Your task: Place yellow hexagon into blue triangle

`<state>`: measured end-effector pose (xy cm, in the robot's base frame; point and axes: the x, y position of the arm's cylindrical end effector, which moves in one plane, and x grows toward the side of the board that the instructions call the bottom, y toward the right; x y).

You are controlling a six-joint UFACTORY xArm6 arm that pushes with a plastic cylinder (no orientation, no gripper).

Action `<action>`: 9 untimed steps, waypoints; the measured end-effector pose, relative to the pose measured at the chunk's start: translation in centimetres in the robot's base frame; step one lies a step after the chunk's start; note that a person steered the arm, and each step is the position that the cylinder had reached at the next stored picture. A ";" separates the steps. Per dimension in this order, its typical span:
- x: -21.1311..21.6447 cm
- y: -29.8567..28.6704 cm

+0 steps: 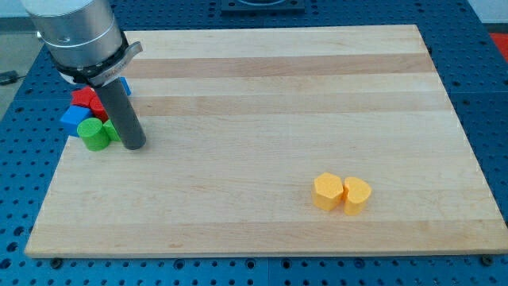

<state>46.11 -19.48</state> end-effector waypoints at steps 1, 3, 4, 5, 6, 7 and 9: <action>-0.7 0.0; 1.9 1.6; 9.3 9.7; 15.5 18.2; 15.5 24.3; 12.9 30.1; 9.7 30.7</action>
<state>55.83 11.25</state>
